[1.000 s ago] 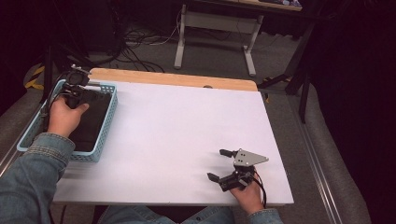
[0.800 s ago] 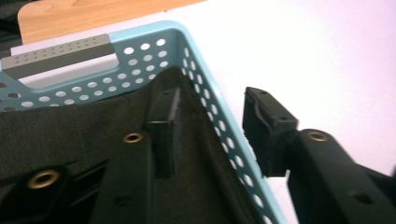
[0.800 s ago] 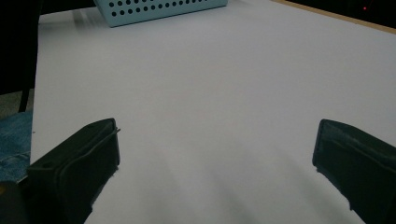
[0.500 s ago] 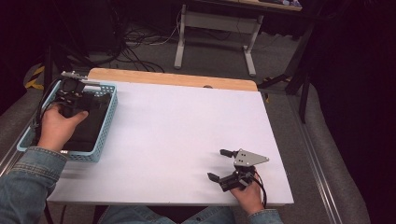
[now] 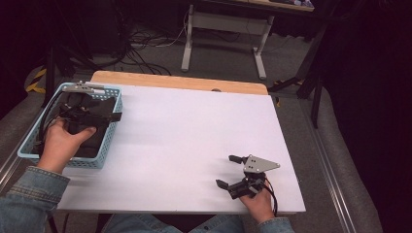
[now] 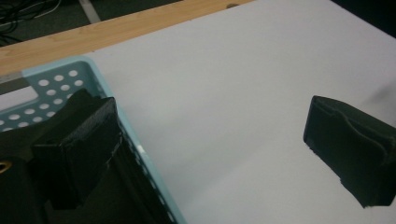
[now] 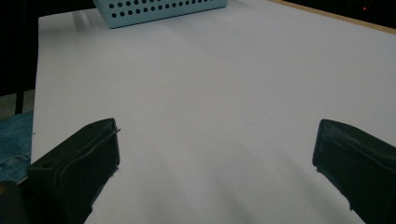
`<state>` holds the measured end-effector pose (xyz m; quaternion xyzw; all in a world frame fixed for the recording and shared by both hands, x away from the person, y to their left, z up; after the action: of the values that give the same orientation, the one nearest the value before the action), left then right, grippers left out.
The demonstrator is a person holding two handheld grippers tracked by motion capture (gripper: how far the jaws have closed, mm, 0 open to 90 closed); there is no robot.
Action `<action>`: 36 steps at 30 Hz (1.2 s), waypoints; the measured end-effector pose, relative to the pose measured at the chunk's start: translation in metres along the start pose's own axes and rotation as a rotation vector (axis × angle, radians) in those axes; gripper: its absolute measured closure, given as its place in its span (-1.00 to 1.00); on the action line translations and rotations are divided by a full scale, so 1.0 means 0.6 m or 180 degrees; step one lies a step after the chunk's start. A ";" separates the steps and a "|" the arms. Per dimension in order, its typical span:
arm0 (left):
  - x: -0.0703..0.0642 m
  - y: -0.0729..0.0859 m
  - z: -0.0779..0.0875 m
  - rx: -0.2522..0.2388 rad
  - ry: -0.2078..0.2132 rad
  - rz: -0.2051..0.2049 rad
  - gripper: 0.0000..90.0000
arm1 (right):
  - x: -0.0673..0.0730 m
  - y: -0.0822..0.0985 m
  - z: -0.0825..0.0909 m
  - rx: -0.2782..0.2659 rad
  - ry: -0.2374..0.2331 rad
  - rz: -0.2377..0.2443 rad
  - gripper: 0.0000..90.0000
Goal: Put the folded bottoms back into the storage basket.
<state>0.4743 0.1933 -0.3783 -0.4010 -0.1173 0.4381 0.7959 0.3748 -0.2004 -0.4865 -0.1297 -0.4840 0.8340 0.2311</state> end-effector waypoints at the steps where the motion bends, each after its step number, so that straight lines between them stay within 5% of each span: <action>1: -0.005 0.001 0.000 -0.0010 0.0033 -0.0004 -0.89 | 0.000 0.000 0.000 0.0001 0.0000 0.0002 -0.97; 12: -0.047 0.007 0.006 -0.0136 0.0156 -0.0204 -0.90 | 0.000 -0.001 0.001 -0.0013 0.0005 0.0008 -0.98; 27: -0.106 0.040 -0.019 -0.0383 0.0635 -0.0347 -0.96 | 0.001 -0.001 0.001 -0.0019 0.0000 0.0024 -0.98; 30: -0.118 0.054 -0.031 -0.0460 0.0878 -0.0374 -0.96 | 0.001 -0.001 0.001 -0.0023 -0.0005 0.0025 -0.98; 36: -0.139 0.076 -0.060 -0.0444 0.0939 -0.0538 -0.95 | 0.002 -0.001 0.001 -0.0022 -0.0009 0.0028 -0.98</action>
<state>0.4168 0.1214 -0.4217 -0.5039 -0.0627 0.2969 0.8087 0.3740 -0.2001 -0.4855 -0.1315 -0.4865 0.8335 0.2264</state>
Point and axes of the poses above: each handheld gripper's, and its own axes: z roughly backward along the jaws, y roughly out of its underside, x roughly to its left, the point moved 8 cm from there along -z, roughly forward along the jaws, and after that the axes turned 5 degrees about x, right-handed, at the moved point
